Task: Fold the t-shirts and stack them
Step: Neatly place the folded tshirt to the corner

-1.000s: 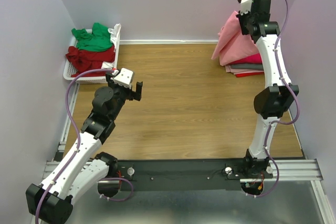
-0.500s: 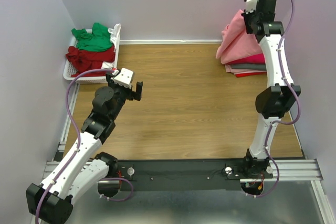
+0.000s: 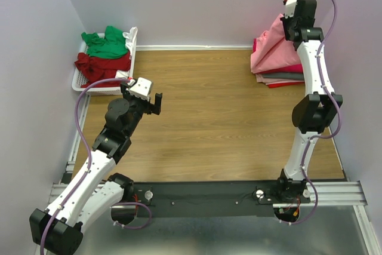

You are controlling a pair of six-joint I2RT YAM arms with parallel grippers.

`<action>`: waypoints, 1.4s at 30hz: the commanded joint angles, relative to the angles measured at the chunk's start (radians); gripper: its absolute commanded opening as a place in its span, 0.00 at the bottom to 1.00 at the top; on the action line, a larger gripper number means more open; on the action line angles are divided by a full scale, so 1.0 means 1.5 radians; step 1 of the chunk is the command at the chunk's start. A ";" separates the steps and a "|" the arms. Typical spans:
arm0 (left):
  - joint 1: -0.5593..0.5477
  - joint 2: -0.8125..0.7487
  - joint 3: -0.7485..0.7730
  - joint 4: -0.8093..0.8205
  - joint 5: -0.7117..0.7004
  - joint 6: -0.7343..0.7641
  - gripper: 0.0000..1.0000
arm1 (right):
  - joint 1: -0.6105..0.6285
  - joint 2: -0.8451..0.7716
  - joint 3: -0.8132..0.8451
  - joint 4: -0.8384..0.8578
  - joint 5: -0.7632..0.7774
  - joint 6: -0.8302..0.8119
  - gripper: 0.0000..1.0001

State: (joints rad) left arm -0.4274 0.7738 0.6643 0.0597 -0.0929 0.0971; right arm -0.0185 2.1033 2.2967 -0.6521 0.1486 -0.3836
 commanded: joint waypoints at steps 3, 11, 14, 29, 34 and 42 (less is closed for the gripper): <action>-0.003 0.004 -0.006 0.017 0.020 0.005 0.95 | -0.015 0.017 -0.059 0.091 0.074 -0.003 0.01; -0.003 0.005 -0.006 0.017 0.021 0.005 0.95 | -0.016 0.035 -0.107 0.160 0.135 -0.023 0.00; -0.003 0.006 -0.005 0.017 0.021 0.004 0.95 | -0.015 0.046 -0.108 0.173 0.145 -0.037 0.01; -0.003 0.006 -0.005 0.017 0.024 0.005 0.95 | -0.024 0.102 -0.106 0.210 0.186 -0.052 0.08; -0.003 0.010 -0.005 0.018 0.025 0.005 0.95 | -0.028 0.138 -0.090 0.218 0.202 -0.061 0.13; -0.003 0.014 -0.005 0.018 0.025 0.004 0.95 | -0.046 0.188 -0.064 0.237 0.233 -0.068 0.34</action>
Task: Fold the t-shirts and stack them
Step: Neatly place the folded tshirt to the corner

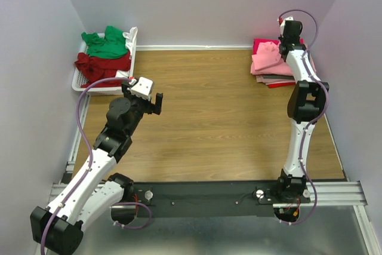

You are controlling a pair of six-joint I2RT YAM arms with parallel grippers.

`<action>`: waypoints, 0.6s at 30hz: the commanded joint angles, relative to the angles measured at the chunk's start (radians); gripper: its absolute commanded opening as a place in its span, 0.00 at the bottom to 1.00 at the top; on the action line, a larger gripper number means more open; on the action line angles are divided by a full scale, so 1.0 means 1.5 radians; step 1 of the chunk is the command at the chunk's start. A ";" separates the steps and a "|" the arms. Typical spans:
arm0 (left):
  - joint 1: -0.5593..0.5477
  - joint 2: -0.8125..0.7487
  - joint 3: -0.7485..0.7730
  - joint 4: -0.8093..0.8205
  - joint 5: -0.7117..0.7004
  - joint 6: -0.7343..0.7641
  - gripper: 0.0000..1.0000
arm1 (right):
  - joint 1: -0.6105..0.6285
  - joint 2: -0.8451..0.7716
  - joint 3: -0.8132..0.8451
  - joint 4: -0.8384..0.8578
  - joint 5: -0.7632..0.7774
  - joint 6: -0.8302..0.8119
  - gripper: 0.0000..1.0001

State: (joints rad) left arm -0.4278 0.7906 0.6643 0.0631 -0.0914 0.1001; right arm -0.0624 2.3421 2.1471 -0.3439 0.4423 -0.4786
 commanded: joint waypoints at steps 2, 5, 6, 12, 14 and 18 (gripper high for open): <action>-0.003 0.006 -0.005 0.016 0.024 0.002 0.95 | -0.022 0.044 0.044 0.037 0.044 -0.004 0.46; -0.003 0.010 -0.004 0.017 0.025 0.003 0.95 | -0.033 0.054 0.054 0.044 0.057 0.001 0.56; -0.003 0.012 -0.004 0.017 0.026 0.002 0.95 | -0.038 0.060 0.058 0.045 0.061 0.002 0.56; -0.003 0.019 -0.003 0.016 0.027 0.003 0.95 | -0.055 0.069 0.066 0.060 0.089 0.014 0.65; -0.003 0.021 -0.004 0.017 0.027 0.004 0.95 | -0.057 0.066 0.061 0.063 0.089 0.015 0.70; -0.003 0.022 -0.004 0.017 0.027 0.004 0.95 | -0.058 0.035 0.033 0.069 0.073 0.027 0.72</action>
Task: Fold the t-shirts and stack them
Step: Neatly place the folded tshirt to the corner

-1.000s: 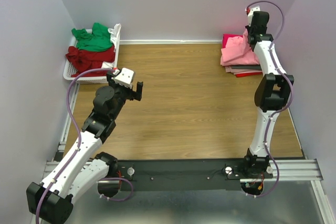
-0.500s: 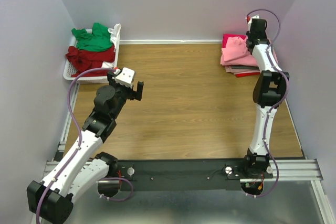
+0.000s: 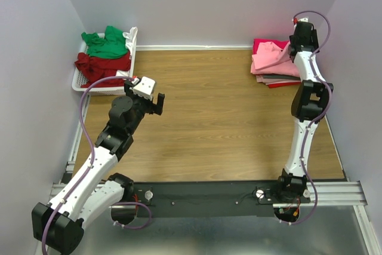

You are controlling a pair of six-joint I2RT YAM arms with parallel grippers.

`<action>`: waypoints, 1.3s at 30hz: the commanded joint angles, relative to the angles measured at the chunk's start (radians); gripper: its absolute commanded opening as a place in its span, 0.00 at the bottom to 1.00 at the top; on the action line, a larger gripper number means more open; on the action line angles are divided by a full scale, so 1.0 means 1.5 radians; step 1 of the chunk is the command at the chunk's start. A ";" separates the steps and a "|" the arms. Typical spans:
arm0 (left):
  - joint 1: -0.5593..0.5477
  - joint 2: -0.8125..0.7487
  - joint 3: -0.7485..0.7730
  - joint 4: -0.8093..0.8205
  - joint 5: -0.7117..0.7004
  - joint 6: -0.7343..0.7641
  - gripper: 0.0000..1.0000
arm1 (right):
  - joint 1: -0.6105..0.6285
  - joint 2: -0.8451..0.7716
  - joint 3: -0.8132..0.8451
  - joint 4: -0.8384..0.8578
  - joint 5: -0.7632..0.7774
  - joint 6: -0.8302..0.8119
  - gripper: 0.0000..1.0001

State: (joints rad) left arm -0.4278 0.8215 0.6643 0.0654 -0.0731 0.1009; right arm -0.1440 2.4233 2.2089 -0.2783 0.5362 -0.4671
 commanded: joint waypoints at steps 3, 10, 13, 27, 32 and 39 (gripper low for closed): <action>-0.003 0.004 -0.002 0.016 0.017 0.003 0.95 | -0.001 -0.054 -0.032 0.026 -0.021 0.032 0.74; -0.002 0.004 0.000 0.015 0.023 0.002 0.95 | 0.020 -0.149 -0.120 0.026 -0.087 0.038 0.78; -0.003 -0.001 0.001 0.014 0.024 0.002 0.95 | 0.024 -0.190 -0.151 0.023 -0.118 0.052 0.78; -0.003 -0.018 0.007 0.011 0.044 -0.004 0.95 | 0.052 -0.229 -0.109 -0.423 -0.659 -0.353 0.76; -0.003 -0.018 0.008 0.012 0.046 -0.004 0.95 | 0.094 -0.213 -0.130 -0.472 -0.582 -0.457 0.66; -0.003 -0.020 0.008 0.013 0.065 -0.006 0.95 | 0.135 -0.143 -0.060 -0.473 -0.516 -0.437 0.61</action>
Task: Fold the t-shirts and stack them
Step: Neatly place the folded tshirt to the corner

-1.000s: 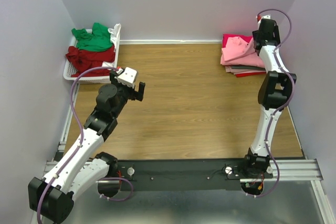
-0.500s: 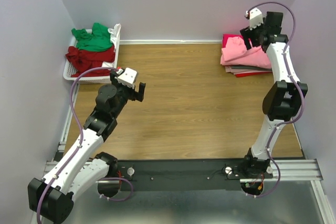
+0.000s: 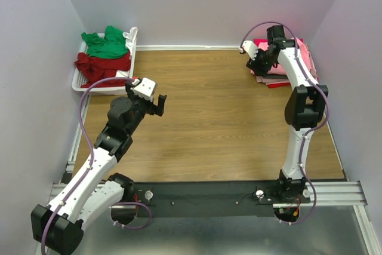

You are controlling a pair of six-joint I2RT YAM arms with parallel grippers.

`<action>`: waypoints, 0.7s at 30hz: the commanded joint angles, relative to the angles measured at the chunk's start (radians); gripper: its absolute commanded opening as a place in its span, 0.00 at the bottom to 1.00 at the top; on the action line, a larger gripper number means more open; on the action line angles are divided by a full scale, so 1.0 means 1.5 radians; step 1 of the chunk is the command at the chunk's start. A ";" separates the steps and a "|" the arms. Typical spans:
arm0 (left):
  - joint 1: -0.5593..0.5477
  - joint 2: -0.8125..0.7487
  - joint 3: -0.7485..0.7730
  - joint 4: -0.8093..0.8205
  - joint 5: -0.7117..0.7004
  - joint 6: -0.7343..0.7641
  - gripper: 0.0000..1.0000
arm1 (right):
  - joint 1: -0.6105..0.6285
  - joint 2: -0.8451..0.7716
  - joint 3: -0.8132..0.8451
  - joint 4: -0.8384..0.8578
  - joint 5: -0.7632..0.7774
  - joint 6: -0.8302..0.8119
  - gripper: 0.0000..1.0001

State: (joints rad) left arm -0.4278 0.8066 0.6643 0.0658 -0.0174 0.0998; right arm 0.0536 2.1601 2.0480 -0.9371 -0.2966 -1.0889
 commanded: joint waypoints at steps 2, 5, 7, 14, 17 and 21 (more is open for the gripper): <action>-0.003 -0.011 0.007 0.012 0.028 -0.005 0.95 | 0.008 0.054 0.072 -0.033 0.057 -0.013 0.61; -0.003 -0.012 0.006 0.011 0.028 -0.005 0.95 | 0.009 0.071 0.096 -0.030 0.079 -0.003 0.58; -0.003 -0.012 0.007 0.012 0.027 -0.005 0.95 | 0.008 0.080 0.099 -0.026 0.090 -0.002 0.58; -0.003 -0.009 0.007 0.012 0.030 -0.005 0.95 | 0.008 0.094 0.099 -0.005 0.111 0.006 0.53; -0.003 -0.009 0.005 0.013 0.030 -0.005 0.95 | 0.008 0.103 0.098 -0.003 0.119 0.007 0.49; -0.003 -0.008 0.005 0.014 0.029 -0.005 0.95 | 0.008 0.110 0.103 0.003 0.119 0.012 0.44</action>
State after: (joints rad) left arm -0.4278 0.8059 0.6643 0.0658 -0.0017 0.0998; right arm 0.0677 2.2974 2.1719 -0.9424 -0.1452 -1.0874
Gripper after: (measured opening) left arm 0.953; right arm 0.473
